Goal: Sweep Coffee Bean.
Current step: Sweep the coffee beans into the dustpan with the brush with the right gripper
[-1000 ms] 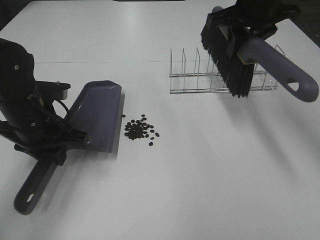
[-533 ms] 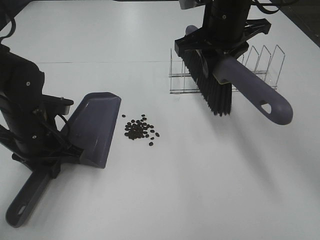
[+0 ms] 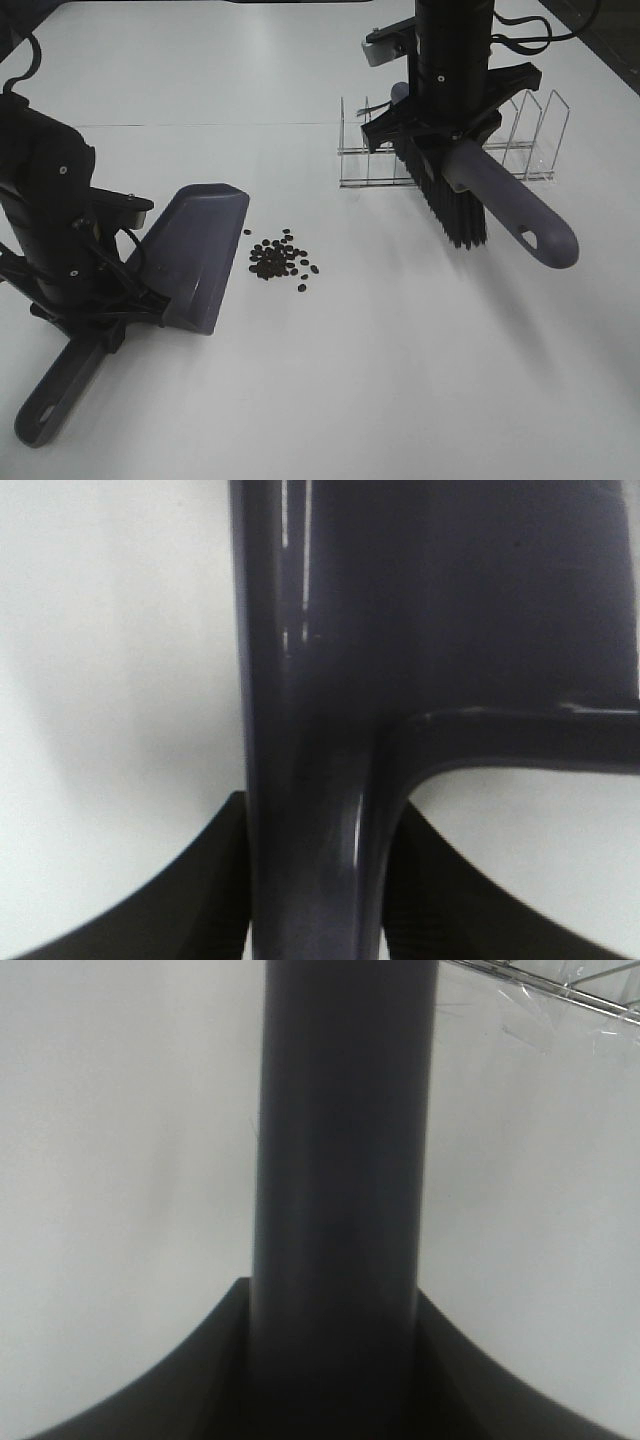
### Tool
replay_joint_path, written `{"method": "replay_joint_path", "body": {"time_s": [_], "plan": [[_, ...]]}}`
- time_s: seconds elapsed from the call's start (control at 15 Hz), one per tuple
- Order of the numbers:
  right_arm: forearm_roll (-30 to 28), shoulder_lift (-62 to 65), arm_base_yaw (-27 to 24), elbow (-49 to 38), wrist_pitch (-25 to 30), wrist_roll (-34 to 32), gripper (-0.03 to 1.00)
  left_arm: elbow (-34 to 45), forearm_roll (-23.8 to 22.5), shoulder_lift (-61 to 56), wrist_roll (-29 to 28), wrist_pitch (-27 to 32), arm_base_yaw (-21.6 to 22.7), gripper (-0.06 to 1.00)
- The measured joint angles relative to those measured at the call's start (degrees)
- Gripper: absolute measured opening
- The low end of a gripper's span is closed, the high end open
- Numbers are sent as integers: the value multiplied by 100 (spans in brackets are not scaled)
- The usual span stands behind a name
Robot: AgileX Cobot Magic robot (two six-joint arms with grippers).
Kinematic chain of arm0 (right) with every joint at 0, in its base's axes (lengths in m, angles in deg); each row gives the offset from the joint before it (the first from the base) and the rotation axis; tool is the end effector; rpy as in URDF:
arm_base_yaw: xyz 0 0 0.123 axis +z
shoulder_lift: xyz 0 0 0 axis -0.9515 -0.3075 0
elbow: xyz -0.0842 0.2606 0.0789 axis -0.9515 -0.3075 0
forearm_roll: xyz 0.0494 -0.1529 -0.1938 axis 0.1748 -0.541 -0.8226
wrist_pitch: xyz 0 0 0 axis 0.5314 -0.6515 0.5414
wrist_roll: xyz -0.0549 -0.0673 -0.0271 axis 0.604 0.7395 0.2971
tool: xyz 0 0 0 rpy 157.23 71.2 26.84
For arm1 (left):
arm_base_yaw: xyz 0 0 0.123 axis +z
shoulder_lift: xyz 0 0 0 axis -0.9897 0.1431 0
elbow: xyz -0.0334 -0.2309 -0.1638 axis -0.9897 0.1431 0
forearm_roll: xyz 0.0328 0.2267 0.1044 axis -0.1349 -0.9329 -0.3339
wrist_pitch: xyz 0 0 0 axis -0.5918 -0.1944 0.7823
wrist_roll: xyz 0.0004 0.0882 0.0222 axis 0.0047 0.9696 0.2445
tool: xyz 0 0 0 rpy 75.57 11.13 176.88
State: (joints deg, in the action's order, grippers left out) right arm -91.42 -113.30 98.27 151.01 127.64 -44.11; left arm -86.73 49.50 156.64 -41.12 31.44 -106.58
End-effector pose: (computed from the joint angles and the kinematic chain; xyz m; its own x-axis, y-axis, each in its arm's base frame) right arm 0.3993 0.1649 0.2019 -0.9541 -0.2784 -0.1101 -0.2363 0.9261 -0.2941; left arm 0.2973 -0.1299 0.0959 -0.9725 0.2327 0.0016 0.2322 0.9696 0.0767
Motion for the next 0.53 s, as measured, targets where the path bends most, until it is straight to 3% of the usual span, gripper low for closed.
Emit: {"method": "replay_joint_path", "body": {"time_s": [0.33,0.53], "plan": [[-155,-607,464,0,-11,-298,34,-11,-63,80,23,-120,0,31],[69,-825,625,0,-40,-527,34,-46,-97,103,63,-178,0,31]]}}
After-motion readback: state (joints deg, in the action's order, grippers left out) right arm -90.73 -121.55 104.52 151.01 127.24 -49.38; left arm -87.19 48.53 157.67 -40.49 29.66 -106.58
